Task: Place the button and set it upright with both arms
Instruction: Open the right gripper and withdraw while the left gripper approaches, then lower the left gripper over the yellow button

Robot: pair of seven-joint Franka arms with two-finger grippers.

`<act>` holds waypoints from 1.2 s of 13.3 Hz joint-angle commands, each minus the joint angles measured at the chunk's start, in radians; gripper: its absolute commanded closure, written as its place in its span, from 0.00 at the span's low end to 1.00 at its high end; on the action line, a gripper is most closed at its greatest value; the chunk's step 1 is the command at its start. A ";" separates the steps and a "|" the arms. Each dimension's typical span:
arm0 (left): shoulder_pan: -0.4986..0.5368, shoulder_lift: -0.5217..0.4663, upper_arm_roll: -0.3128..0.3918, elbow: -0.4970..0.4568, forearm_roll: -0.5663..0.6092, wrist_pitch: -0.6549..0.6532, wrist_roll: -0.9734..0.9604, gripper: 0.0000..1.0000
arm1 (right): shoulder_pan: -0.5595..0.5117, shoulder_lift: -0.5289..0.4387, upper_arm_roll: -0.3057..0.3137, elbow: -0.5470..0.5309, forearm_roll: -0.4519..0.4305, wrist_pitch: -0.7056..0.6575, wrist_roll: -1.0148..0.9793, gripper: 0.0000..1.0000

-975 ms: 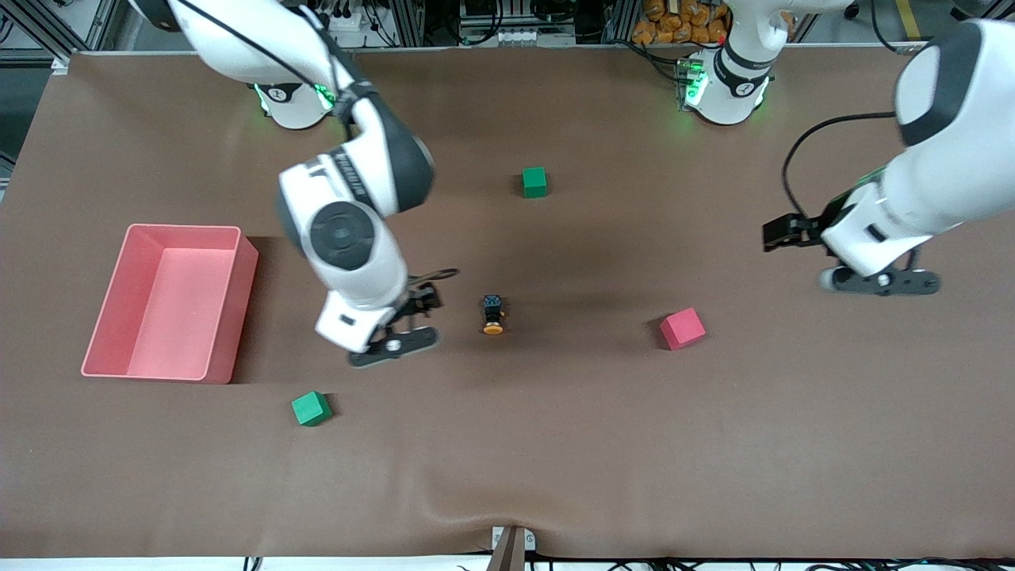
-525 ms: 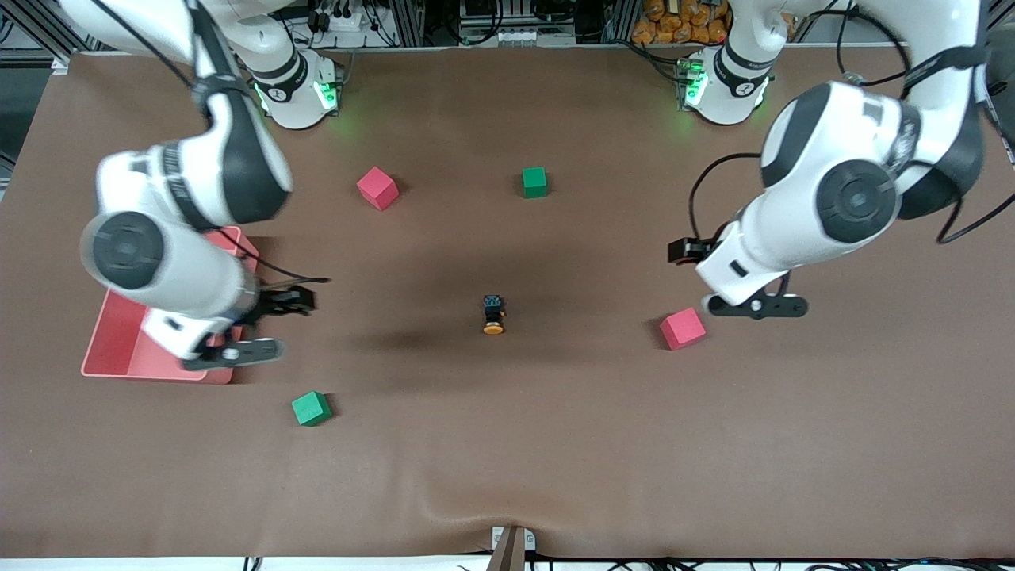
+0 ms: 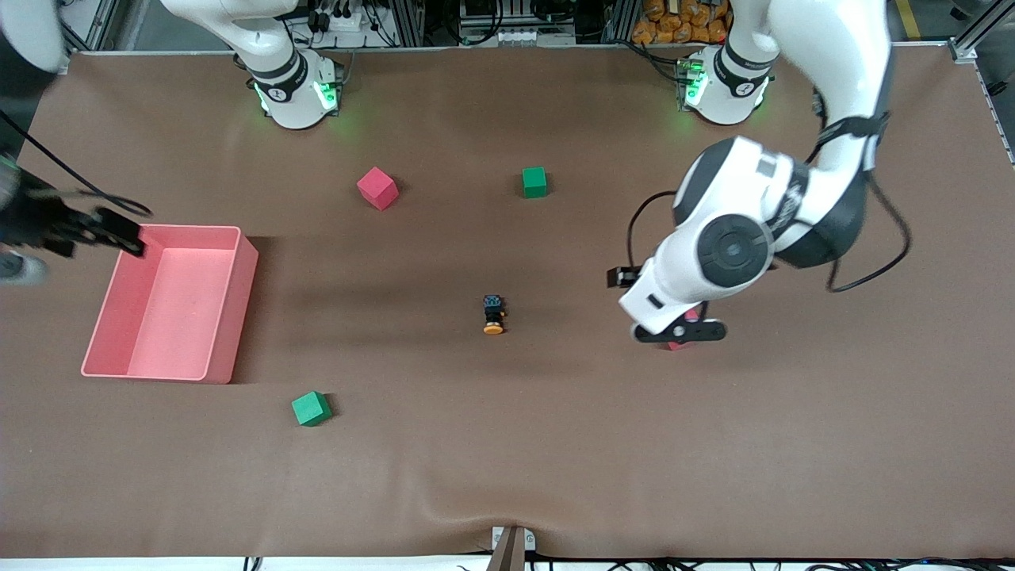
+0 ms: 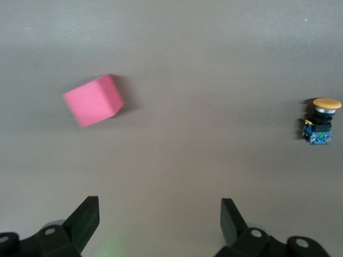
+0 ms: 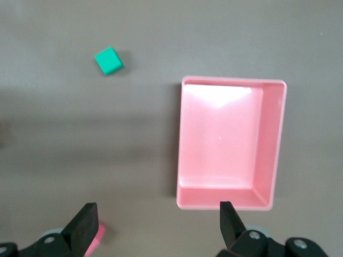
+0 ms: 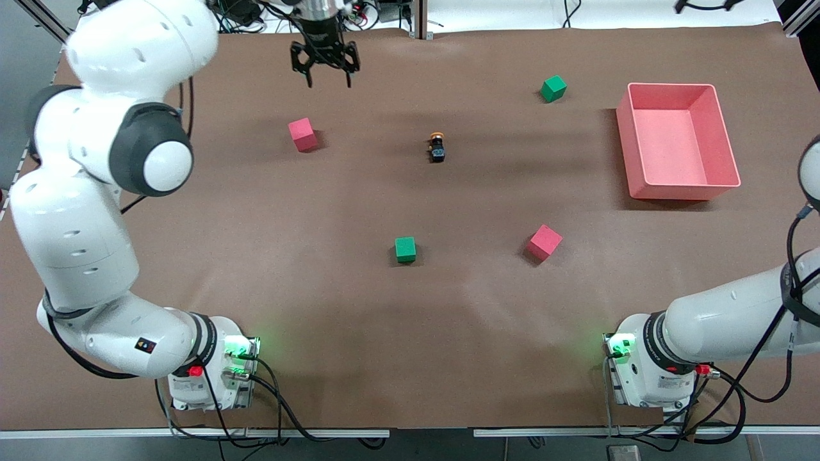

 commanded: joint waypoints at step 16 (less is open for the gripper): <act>-0.175 0.237 -0.004 0.065 -0.127 0.357 -0.161 0.00 | -0.059 -0.105 0.056 -0.009 0.054 -0.132 -0.023 0.00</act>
